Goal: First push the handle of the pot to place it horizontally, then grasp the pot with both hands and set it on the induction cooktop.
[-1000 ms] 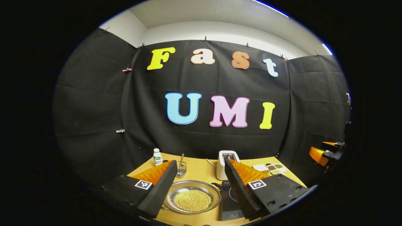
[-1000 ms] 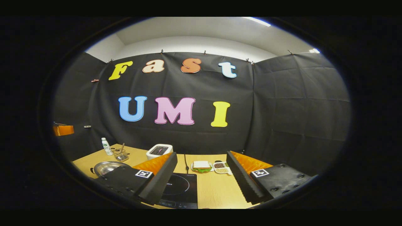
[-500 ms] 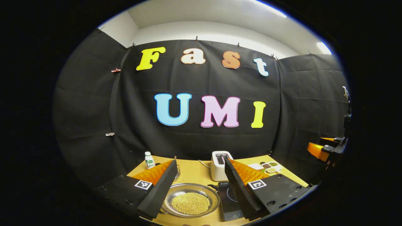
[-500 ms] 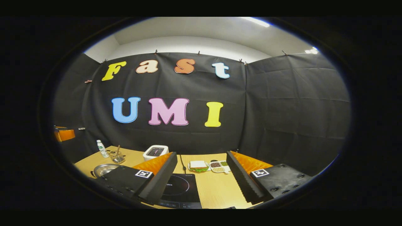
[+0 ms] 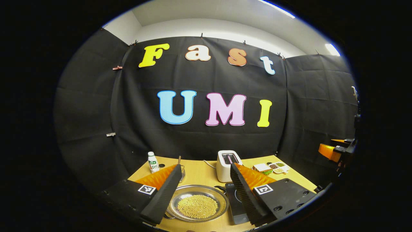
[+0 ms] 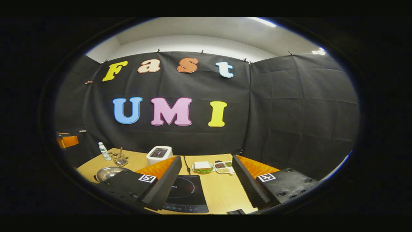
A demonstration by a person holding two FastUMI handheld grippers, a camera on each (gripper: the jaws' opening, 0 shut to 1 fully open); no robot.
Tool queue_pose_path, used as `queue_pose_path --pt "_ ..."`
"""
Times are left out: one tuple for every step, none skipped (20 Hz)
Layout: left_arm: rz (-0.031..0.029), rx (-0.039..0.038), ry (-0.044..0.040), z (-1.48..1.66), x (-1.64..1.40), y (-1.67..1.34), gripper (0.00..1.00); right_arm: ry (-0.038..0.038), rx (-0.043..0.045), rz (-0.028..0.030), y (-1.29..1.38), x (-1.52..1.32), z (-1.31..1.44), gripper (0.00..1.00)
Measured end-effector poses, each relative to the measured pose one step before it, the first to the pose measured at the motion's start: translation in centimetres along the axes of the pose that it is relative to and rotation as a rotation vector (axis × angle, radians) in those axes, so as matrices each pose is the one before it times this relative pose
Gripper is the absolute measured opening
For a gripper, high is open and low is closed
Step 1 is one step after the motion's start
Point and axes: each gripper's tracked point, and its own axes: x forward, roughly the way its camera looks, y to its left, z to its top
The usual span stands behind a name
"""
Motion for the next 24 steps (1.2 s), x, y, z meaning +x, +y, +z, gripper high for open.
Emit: queue_pose_path --pt "-0.00542 -0.00395 0.01273 -0.417 0.036 0.093 0.95 0.00377 0.00005 0.00230 0.175 -0.039 -0.129 0.98" --pt "-0.00125 -0.00236 0.01378 -0.562 0.062 0.318 0.95 0.00636 0.00077 0.00153 0.222 -0.050 -0.241 0.98" --pt "-0.00133 -0.00034 0.01531 -0.607 0.000 0.323 0.95 0.00782 0.00068 0.00339 0.243 -0.084 -0.139 0.98" --pt "-0.00746 -0.00078 0.01871 -0.772 0.103 0.266 0.95 0.00650 -0.00025 0.00283 0.314 -0.030 -0.201 0.98" --pt "-0.01268 -0.00015 0.02407 -0.701 -0.002 0.212 0.95 0.00238 -0.00181 0.00162 0.181 -0.016 -0.068 0.98" --pt "-0.01033 0.00138 0.02073 -0.881 0.127 0.204 0.92 0.00148 -0.00372 -0.00055 0.221 -0.117 -0.084 1.00" --pt "-0.00500 0.00409 0.01577 -0.678 -0.028 0.385 0.89 0.00321 -0.00279 0.00119 0.234 -0.106 -0.122 0.98" --pt "-0.00160 0.00624 0.01777 -0.801 0.125 0.404 0.80 0.00365 -0.00126 0.00257 0.230 -0.110 -0.215 0.98" --pt "-0.00313 0.00401 0.02095 -0.935 0.161 0.397 0.75 0.00516 -0.00080 0.00237 0.292 -0.124 -0.209 0.98" --pt "-0.01603 -0.00032 0.02927 -1.294 0.152 0.111 0.64 0.00559 -0.00244 0.00223 0.335 -0.020 -0.236 0.98" --pt "-0.02351 -0.00032 0.02352 -0.766 0.005 -0.103 0.62 0.00636 -0.00401 0.00108 0.183 -0.105 -0.242 0.98" --pt "-0.02692 0.00408 0.01875 -0.837 0.209 -0.204 0.47 0.00599 -0.00398 0.00161 0.245 -0.118 -0.231 0.98" --pt "-0.01435 0.00781 0.01799 -0.893 0.116 0.006 0.42 0.00480 -0.00451 0.00149 0.256 -0.163 -0.170 0.98" --pt "-0.00582 0.00925 0.01566 -0.908 -0.063 0.275 0.30 0.00480 -0.00526 0.00102 0.296 -0.060 -0.240 0.98" --pt "-0.00806 0.00152 0.01814 -0.867 0.135 0.152 0.25 0.00653 -0.00441 -0.00020 0.207 -0.077 -0.246 0.98" --pt "-0.01221 -0.00721 0.02590 -1.242 0.224 0.022 0.17 0.00581 -0.00250 0.00058 0.201 -0.066 -0.209 1.00" --pt "-0.00309 -0.01196 0.02447 -1.202 0.213 0.212 0.13 0.00582 -0.00165 0.00082 0.194 -0.078 -0.214 0.98" --pt "-0.00247 -0.01318 0.02249 -1.083 0.179 0.374 0.08 0.00613 -0.00229 0.00023 0.229 0.015 -0.199 0.98" --pt "-0.00776 -0.01602 0.02286 -1.053 0.128 0.339 0.06 0.00991 -0.00261 0.00147 0.254 -0.123 -0.235 0.98" --pt "-0.00311 -0.01473 0.03230 -1.235 0.242 0.365 0.05 0.00867 -0.00142 0.00557 0.329 -0.129 -0.366 0.98" --pt "0.00884 -0.01107 0.03402 -1.283 0.301 0.830 0.05 0.00592 -0.00146 0.00693 0.379 -0.133 -0.209 0.98" --pt "0.01075 -0.00759 0.02696 -0.997 0.162 0.758 0.05 0.00356 -0.00348 0.00282 0.152 -0.139 -0.077 0.98" --pt "-0.00542 -0.00980 0.02227 -0.754 0.288 0.425 0.05 0.00520 -0.00542 0.00182 0.152 -0.027 -0.252 0.98" --pt "-0.01011 -0.01051 0.02489 -0.862 0.264 0.209 0.05 0.00894 -0.00502 0.00118 0.184 -0.175 -0.503 0.98"
